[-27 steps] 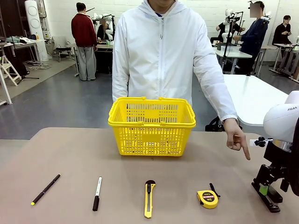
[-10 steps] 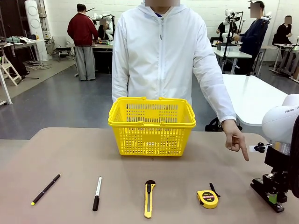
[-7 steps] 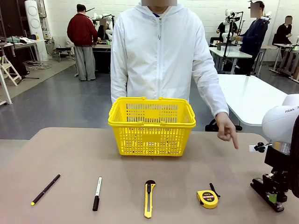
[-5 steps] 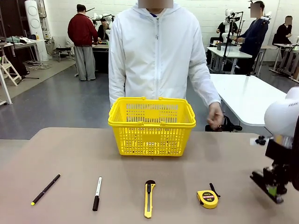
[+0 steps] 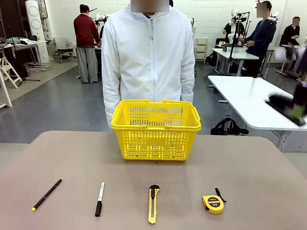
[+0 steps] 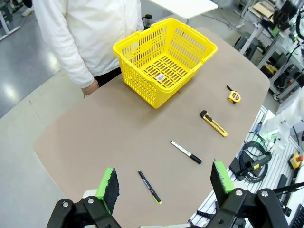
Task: Place the items the person wants into the basket.
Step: Pick up the item the person points to and place it in the Market Basket.
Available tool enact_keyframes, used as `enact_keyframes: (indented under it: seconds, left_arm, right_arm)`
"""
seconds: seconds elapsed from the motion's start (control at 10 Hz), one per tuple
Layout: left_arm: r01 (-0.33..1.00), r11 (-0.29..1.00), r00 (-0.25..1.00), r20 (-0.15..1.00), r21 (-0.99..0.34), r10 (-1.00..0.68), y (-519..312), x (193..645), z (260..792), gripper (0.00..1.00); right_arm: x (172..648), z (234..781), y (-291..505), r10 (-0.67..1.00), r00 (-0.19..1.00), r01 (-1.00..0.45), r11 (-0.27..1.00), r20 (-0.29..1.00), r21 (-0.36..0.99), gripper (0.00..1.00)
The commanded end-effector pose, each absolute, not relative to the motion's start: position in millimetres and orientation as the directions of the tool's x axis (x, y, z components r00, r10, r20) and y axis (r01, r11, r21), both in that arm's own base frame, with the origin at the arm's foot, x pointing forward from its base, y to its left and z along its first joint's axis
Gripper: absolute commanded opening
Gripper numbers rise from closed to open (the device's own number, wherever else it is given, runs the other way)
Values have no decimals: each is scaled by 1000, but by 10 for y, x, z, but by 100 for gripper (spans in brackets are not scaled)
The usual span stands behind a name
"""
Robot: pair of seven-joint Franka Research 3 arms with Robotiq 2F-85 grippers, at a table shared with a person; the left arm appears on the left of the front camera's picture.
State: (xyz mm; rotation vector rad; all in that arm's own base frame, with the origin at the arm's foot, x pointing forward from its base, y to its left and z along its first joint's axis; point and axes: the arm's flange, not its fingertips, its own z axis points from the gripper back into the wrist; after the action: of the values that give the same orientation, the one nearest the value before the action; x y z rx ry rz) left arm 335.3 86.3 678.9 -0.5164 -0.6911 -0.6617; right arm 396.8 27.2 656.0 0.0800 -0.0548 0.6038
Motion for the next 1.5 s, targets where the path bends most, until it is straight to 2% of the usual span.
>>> enact_keyframes:
  seconds: [0.0,0.2,0.4,0.5,0.9,1.4]
  left_arm:
    - [714,667,570,727,-210,-382,885,3352,6794,100]
    - [714,667,570,727,-210,-382,885,3352,6794,100]
    - [714,667,570,727,-210,-382,885,3352,6794,100]
    - [714,667,570,727,-210,-382,885,3352,6794,100]
    - [714,667,570,727,-210,-382,885,3352,6794,100]
    - [714,667,570,727,-210,-382,885,3352,6794,100]
  right_arm:
    - [4929,6832,917,754,657,-751,652,18,100,15]
    - [5530,6703,1713,852,523,-846,522,-26,111,15]
    - [6099,6352,2220,885,465,-874,464,-26,143,15]
    - [6232,6167,2443,906,424,-894,421,-13,154,15]
    - [6238,5391,3143,964,257,-955,243,66,170,15]
    - [6223,4814,3333,978,185,-980,176,97,91,15]
